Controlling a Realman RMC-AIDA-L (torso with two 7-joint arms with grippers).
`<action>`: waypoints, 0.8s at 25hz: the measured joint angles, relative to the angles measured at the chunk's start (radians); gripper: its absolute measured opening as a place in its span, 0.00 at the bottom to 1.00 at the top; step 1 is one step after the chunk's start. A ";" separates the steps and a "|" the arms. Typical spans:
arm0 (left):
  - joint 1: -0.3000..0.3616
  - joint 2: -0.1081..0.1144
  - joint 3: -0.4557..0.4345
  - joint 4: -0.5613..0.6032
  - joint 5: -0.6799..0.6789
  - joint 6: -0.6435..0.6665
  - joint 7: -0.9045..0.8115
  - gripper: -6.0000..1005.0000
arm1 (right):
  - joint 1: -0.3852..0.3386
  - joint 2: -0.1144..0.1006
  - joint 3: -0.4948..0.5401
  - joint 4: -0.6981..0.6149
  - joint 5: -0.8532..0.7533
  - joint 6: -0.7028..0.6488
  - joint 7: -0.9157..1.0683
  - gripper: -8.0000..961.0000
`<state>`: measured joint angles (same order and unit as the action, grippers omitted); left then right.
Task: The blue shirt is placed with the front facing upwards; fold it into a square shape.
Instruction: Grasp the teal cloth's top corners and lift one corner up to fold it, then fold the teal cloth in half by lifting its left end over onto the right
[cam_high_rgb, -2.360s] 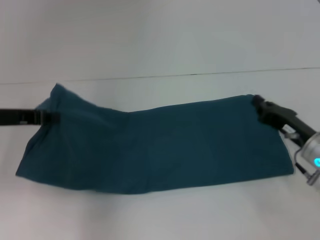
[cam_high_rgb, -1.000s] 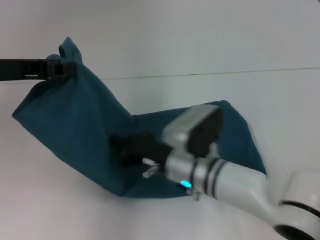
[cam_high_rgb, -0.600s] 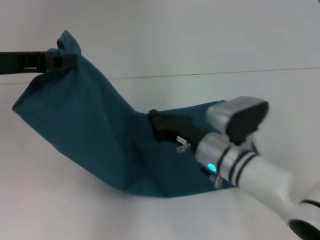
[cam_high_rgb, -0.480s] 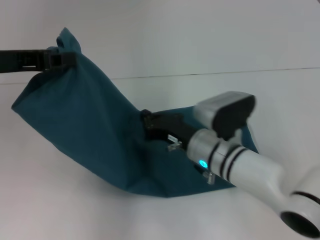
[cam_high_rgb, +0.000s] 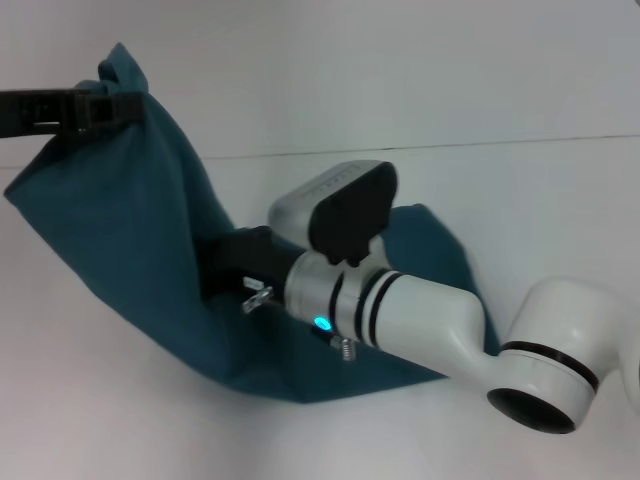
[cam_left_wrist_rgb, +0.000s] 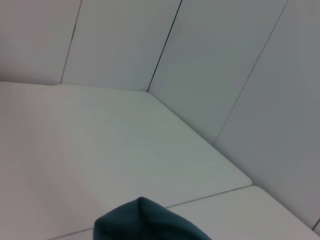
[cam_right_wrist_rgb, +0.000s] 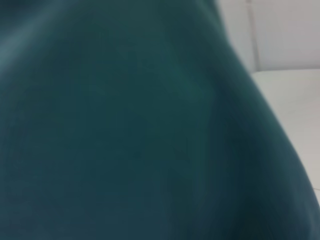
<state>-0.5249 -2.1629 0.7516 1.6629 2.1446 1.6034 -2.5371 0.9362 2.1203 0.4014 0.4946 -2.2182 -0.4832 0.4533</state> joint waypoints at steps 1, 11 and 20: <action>-0.001 0.000 0.000 0.000 0.000 0.000 0.000 0.04 | 0.008 0.001 -0.009 0.004 0.000 0.000 0.001 0.10; -0.002 -0.001 0.022 -0.036 -0.010 -0.042 0.002 0.03 | -0.080 -0.017 0.000 0.022 0.000 -0.084 -0.006 0.10; 0.001 -0.006 0.149 -0.109 -0.041 -0.167 0.005 0.04 | -0.345 -0.052 0.153 -0.245 0.002 -0.540 0.189 0.10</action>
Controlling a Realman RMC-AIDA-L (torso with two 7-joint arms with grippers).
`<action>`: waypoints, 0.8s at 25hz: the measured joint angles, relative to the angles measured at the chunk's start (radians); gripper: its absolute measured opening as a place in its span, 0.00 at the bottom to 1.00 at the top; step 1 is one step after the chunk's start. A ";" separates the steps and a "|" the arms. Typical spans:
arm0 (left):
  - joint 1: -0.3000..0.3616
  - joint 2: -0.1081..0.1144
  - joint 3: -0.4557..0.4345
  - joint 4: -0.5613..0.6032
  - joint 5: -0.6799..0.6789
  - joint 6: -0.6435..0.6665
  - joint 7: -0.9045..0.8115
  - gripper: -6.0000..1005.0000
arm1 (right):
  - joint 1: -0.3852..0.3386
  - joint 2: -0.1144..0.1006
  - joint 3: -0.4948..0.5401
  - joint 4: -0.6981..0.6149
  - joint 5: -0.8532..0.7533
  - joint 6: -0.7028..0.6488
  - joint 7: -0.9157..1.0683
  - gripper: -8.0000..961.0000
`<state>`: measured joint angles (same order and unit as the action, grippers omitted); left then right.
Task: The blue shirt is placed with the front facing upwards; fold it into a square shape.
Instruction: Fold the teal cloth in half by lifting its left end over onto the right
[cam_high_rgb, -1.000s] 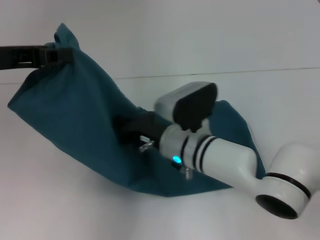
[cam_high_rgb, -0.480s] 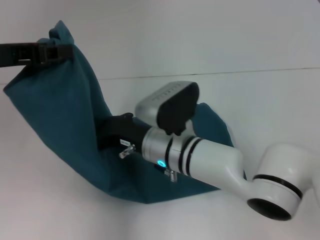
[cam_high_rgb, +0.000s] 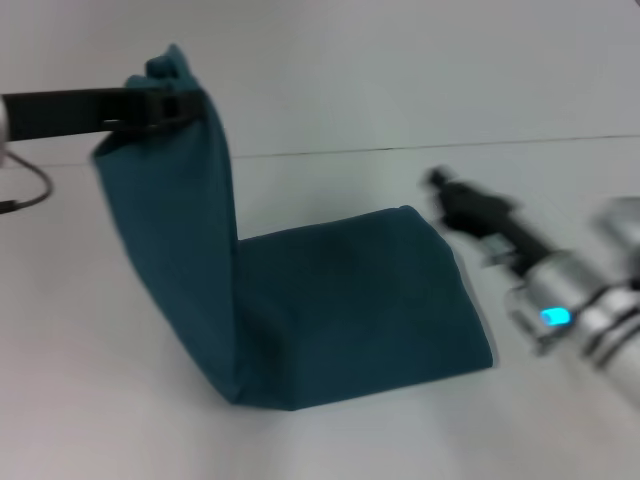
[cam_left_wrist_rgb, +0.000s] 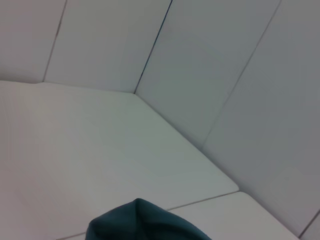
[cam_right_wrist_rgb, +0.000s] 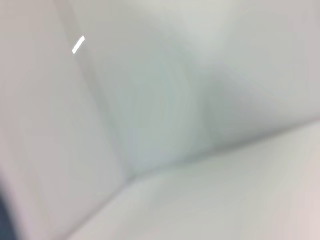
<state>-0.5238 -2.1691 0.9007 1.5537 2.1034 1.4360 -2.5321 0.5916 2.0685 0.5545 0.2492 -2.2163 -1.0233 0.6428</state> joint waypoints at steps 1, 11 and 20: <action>0.000 -0.001 0.034 -0.013 -0.009 -0.032 -0.002 0.04 | -0.010 -0.002 0.017 -0.055 0.002 -0.053 0.054 0.10; -0.019 -0.006 0.328 -0.124 -0.022 -0.309 -0.039 0.04 | -0.036 -0.011 0.084 -0.338 0.018 -0.171 0.255 0.11; -0.062 -0.006 0.605 -0.343 -0.089 -0.643 -0.047 0.04 | -0.079 -0.036 0.089 -0.358 0.056 -0.172 0.275 0.11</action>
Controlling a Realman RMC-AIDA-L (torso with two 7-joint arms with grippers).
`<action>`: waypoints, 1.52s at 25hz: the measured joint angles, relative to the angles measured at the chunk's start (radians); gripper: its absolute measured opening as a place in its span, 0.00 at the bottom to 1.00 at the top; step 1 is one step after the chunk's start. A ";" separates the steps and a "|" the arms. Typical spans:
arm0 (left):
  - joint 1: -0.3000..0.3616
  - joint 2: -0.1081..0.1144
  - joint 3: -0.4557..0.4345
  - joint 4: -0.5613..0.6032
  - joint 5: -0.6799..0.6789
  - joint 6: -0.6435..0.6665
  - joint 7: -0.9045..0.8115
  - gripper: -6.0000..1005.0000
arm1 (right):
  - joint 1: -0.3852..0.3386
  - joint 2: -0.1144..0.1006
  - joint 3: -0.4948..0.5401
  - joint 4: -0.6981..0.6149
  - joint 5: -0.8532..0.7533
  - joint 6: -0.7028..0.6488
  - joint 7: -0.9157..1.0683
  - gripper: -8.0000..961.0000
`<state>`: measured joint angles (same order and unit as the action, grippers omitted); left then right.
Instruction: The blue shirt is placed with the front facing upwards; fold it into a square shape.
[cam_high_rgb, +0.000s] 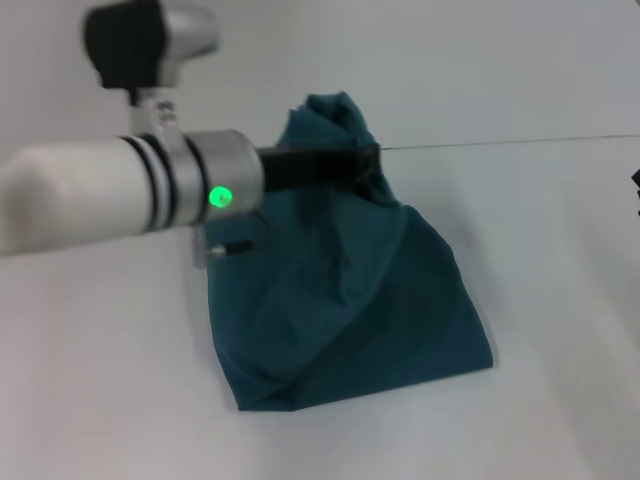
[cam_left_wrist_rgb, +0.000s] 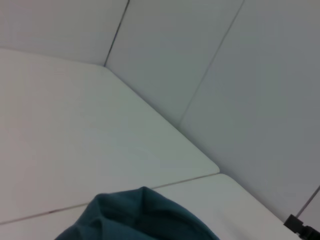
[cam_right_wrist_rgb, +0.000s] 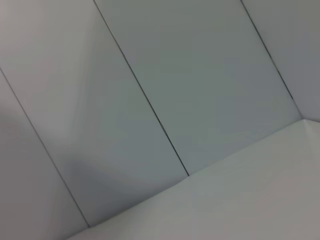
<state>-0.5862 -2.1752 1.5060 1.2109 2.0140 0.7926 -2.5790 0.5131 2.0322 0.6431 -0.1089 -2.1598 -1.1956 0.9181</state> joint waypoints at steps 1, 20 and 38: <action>-0.008 0.000 0.022 -0.023 -0.011 -0.030 0.001 0.03 | -0.001 -0.001 0.000 -0.001 0.000 0.001 0.000 0.11; -0.195 0.000 0.434 -0.386 -0.286 -0.542 0.014 0.04 | 0.004 -0.001 -0.007 -0.003 -0.003 0.009 -0.008 0.11; 0.029 0.000 0.414 -0.071 -0.304 -0.541 0.437 0.51 | 0.019 -0.001 -0.013 -0.004 -0.002 0.001 -0.012 0.12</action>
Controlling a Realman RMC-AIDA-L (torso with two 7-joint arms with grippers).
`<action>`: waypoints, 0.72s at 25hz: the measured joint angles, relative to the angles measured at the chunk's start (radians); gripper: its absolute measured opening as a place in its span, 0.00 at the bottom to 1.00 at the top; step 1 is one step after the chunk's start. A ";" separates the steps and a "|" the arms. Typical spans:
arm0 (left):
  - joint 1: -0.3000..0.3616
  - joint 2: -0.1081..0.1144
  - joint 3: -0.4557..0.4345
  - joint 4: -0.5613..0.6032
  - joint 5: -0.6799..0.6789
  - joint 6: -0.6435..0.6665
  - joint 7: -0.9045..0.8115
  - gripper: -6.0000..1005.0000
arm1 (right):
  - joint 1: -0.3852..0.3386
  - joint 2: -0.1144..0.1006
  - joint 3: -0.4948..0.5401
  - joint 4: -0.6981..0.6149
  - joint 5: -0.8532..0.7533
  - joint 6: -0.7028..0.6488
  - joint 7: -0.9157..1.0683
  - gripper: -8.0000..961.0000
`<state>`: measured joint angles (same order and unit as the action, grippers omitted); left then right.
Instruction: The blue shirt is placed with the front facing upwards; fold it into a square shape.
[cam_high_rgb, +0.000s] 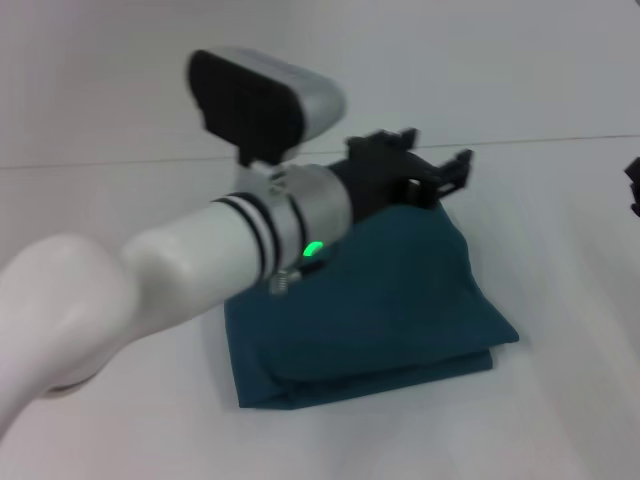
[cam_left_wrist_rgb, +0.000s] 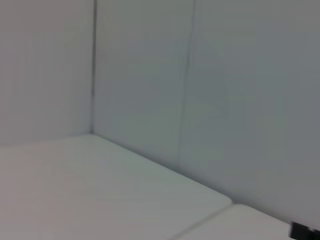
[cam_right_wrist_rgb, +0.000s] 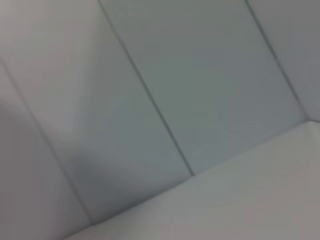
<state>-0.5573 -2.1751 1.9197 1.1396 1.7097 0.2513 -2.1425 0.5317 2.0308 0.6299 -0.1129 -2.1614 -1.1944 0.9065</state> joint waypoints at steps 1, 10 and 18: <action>0.028 0.000 -0.012 0.024 0.000 -0.004 0.034 0.55 | 0.003 0.003 -0.009 0.000 -0.002 -0.014 -0.008 0.12; 0.151 0.000 -0.146 0.133 -0.139 0.181 0.354 0.85 | 0.013 0.005 -0.163 -0.001 -0.005 -0.101 -0.081 0.12; 0.011 0.029 -0.656 -0.264 -0.568 0.979 0.755 0.84 | 0.014 0.004 -0.225 -0.033 -0.005 -0.117 -0.077 0.12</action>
<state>-0.5468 -2.1459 1.2632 0.8752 1.1420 1.2301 -1.3878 0.5461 2.0346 0.4047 -0.1463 -2.1662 -1.3115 0.8299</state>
